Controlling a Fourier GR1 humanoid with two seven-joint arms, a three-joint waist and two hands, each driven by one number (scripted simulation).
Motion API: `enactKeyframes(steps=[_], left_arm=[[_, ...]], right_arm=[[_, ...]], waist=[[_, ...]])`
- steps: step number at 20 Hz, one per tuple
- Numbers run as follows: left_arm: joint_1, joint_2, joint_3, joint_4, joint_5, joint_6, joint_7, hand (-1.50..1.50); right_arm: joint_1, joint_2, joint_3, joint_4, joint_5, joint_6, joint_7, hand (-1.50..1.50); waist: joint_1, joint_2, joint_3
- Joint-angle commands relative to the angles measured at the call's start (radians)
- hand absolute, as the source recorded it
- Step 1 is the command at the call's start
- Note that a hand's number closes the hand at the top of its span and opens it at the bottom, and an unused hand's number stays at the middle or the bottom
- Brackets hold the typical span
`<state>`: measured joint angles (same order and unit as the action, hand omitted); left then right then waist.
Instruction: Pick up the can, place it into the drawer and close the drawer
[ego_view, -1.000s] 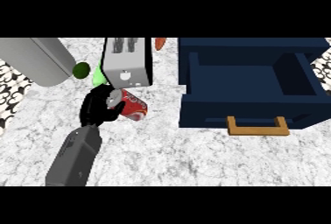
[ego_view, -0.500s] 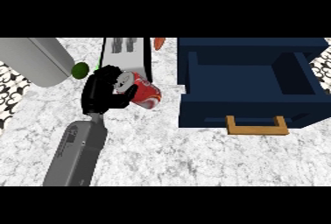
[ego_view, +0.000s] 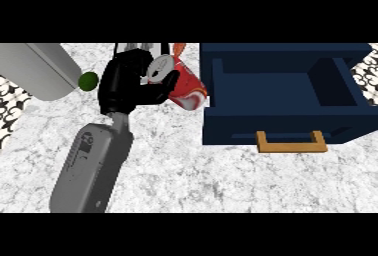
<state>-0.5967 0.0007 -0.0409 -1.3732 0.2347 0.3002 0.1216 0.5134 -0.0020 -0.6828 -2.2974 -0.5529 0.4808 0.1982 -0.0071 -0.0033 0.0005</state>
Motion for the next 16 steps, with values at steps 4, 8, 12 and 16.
enactKeyframes(steps=[4,8,12,16], left_arm=[[-0.127,0.000,-0.090,-0.020,-0.001,0.155,0.090,1.50],[-0.238,-0.001,-0.081,0.083,0.000,0.181,0.094,1.50],[-0.354,-0.001,-0.088,0.188,0.023,0.202,0.086,1.50],[-0.456,-0.001,-0.080,0.286,0.049,0.235,0.050,1.50]], right_arm=[[-0.101,-0.035,0.010,-0.005,0.015,-0.068,0.078,-1.50],[-0.115,-0.036,0.015,0.001,0.009,-0.081,0.093,-1.50],[-0.092,-0.043,-0.008,-0.010,-0.018,-0.065,0.097,-1.50],[0.002,0.001,0.016,-0.010,-0.011,0.006,0.027,-1.50]], waist=[[-0.001,0.003,0.000],[-0.003,0.004,0.000],[-0.011,0.004,0.000],[-0.021,0.004,0.000]])
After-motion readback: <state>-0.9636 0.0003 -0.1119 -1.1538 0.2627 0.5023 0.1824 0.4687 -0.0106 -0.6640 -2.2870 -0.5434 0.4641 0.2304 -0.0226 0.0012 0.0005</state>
